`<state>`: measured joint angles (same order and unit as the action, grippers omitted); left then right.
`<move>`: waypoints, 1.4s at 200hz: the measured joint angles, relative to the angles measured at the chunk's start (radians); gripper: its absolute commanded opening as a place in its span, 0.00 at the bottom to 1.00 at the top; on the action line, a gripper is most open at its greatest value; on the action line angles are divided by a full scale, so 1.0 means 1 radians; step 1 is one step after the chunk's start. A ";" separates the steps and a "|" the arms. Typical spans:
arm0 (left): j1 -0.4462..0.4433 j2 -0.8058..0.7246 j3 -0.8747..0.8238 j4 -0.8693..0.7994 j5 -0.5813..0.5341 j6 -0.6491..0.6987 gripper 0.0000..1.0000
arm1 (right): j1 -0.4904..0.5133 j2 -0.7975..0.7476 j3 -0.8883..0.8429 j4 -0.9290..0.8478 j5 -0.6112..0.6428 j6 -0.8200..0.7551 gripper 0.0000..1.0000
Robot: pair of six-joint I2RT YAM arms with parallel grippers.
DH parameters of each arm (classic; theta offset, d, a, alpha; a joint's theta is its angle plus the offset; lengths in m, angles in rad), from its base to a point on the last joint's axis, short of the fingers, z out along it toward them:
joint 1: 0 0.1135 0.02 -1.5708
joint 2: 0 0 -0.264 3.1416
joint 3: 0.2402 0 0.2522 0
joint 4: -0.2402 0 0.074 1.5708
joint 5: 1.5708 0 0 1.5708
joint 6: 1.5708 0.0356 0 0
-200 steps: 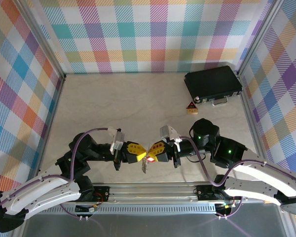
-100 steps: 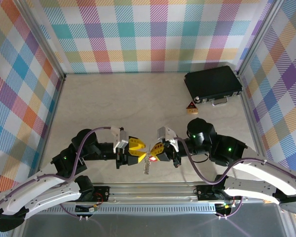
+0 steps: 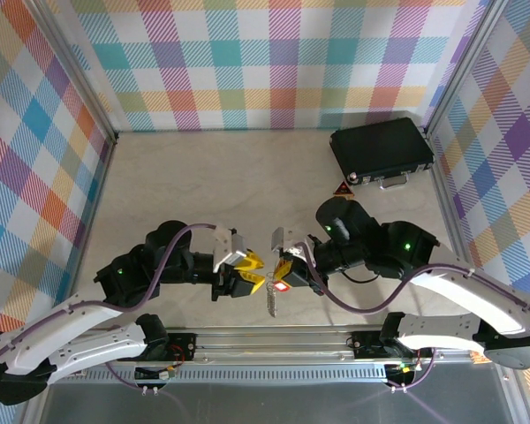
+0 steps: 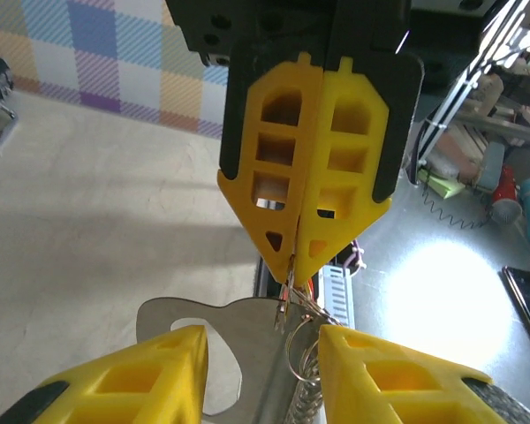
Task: Put the keys on the keyring
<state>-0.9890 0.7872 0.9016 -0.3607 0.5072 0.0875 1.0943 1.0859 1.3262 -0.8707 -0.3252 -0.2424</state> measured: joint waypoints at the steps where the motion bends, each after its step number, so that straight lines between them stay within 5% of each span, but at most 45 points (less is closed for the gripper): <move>1: -0.001 0.001 0.000 0.000 0.000 0.000 0.36 | 0.000 0.001 0.001 -0.002 0.000 0.000 0.00; 44: -0.007 0.019 0.000 0.027 0.008 0.006 0.24 | 0.000 0.013 0.006 -0.039 -0.008 -0.009 0.00; 107: -0.011 0.039 -0.001 0.050 0.027 0.008 0.19 | 0.001 0.025 0.018 -0.045 -0.024 -0.010 0.00; 171: -0.012 0.054 -0.002 0.056 0.069 0.017 0.00 | 0.000 0.038 0.024 -0.060 -0.027 -0.010 0.00; 237: -0.012 0.043 -0.029 0.103 0.083 0.012 0.00 | 0.000 0.035 0.026 -0.066 -0.032 -0.009 0.00; 280: -0.012 -0.024 -0.070 0.198 0.076 -0.020 0.00 | 0.003 -0.027 -0.028 0.071 -0.059 0.034 0.29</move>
<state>-1.0012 0.7635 0.8318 -0.1631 0.5827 0.0677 1.0969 1.0588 1.2980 -0.8001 -0.3840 -0.2081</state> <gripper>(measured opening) 0.060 0.236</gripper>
